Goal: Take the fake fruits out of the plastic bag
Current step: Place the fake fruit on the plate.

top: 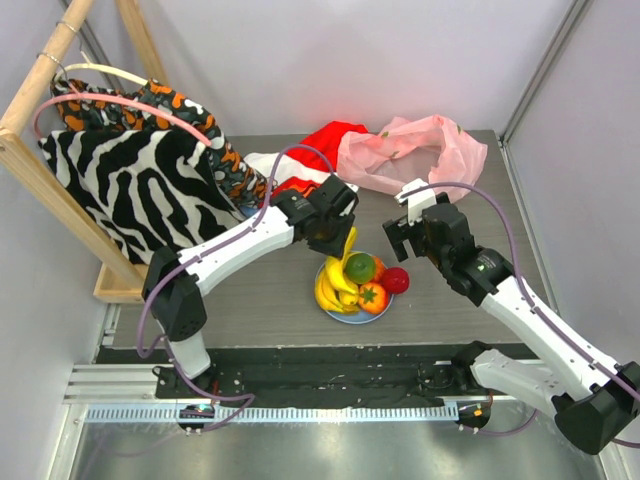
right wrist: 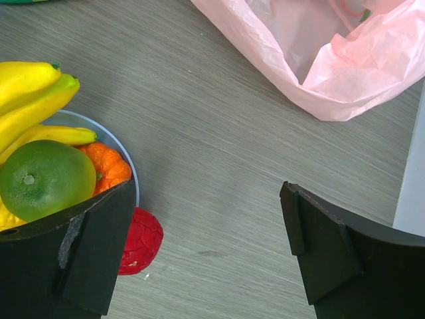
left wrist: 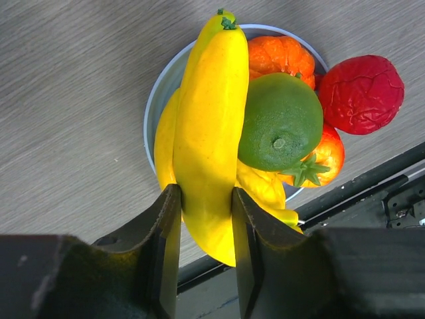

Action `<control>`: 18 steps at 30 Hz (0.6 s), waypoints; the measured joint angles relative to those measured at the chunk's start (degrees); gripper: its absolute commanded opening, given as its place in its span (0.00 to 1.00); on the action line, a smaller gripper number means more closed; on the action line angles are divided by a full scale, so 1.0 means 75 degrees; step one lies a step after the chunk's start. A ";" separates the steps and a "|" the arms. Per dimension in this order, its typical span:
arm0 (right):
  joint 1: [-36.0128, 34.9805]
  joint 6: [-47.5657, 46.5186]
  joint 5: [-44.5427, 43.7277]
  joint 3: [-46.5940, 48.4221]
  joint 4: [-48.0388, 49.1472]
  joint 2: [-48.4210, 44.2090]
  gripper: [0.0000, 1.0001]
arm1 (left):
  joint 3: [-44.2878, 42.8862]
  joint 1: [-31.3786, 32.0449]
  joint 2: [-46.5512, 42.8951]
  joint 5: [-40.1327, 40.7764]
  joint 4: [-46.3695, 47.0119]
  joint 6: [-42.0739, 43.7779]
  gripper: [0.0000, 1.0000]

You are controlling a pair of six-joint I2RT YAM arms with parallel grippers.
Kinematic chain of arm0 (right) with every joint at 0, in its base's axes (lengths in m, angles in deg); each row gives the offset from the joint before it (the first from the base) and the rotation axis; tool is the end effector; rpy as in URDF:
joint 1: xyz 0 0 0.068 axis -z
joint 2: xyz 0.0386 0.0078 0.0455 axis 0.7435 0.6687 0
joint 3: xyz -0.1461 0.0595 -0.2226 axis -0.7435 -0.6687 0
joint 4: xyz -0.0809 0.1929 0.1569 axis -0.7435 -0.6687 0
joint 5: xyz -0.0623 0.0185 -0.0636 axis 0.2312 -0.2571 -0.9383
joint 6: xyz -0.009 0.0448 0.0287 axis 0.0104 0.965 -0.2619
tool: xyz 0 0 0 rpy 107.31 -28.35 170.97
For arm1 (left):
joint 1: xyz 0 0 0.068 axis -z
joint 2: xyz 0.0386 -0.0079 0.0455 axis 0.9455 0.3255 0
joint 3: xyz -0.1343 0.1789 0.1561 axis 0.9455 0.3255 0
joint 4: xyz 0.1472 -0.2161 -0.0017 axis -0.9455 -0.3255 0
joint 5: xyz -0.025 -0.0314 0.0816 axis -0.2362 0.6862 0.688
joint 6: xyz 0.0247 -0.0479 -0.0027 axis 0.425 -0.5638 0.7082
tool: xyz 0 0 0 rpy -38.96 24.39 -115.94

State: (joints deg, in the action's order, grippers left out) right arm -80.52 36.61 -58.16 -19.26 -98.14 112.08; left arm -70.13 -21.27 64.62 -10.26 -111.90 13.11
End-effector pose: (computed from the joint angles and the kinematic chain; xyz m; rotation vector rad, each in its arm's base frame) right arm 0.1825 0.1036 0.3206 -0.5778 1.9740 -0.0773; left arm 0.2443 -0.2859 0.3004 0.4874 2.6330 -0.4103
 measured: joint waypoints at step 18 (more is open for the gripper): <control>0.0064 -0.0003 0.0067 -0.0026 0.0050 -0.0032 1.00 | -0.0050 0.0000 0.0117 -0.0204 0.0035 -0.0012 0.72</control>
State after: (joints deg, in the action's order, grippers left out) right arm -80.04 36.58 -57.66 -19.45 -97.77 111.84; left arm -70.51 -21.27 65.49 -11.79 -111.63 13.03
